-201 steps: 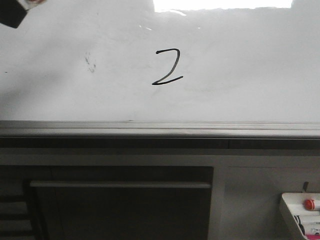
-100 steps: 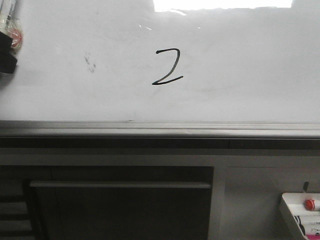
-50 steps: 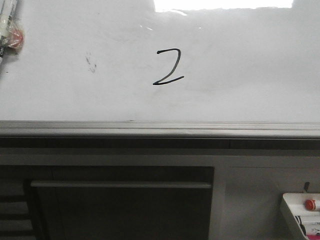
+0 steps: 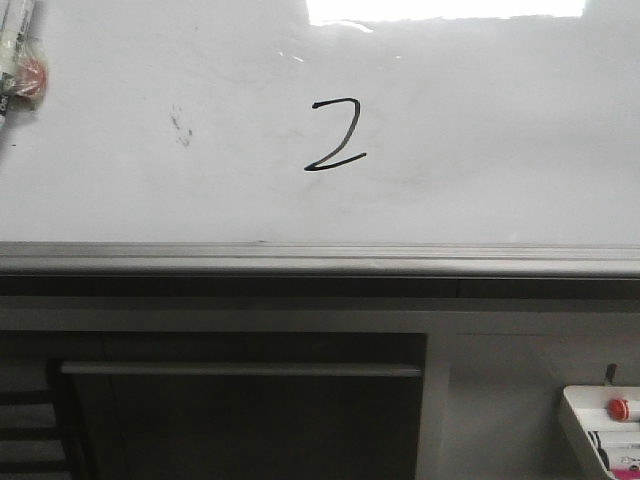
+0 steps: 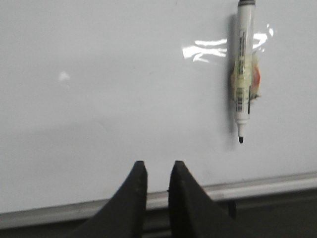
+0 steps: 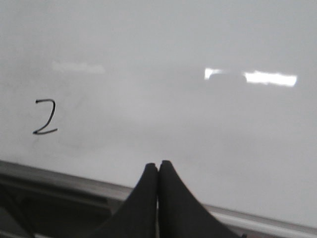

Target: Write number 2 on whiteboard

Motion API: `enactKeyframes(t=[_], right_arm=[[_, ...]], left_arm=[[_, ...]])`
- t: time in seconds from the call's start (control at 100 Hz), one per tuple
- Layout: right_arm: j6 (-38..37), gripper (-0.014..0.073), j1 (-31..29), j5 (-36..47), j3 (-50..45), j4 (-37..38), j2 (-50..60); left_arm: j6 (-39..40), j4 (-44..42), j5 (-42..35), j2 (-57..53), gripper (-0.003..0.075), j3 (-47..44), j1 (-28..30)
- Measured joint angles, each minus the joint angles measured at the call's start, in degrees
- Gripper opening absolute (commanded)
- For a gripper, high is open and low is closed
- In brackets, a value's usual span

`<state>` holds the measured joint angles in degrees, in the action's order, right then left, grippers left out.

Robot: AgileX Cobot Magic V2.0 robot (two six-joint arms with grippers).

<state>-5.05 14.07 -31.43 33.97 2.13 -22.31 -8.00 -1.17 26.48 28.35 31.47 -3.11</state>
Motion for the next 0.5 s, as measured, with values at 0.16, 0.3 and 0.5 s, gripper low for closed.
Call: enactKeyframes(t=[0.16, 0.3, 0.5], right_arm=[[0.0, -0.0064, 0.0, 2.07, -3.07, 1.28, 4.2], [0.0, -0.0064, 0.0, 1.51, -3.42, 1.48, 4.36], [0.0, -0.0064, 0.0, 1.51, -3.42, 1.51, 4.36]], left_arm=[[0.36, 8.49, -11.23, -10.67, -0.0018, -9.17, 0.0], [0.46, 12.67, -12.72, -15.85, -0.0018, -14.46, 0.0], [0.48, 13.28, -13.07, -16.77, -0.0018, -19.85, 0.0]])
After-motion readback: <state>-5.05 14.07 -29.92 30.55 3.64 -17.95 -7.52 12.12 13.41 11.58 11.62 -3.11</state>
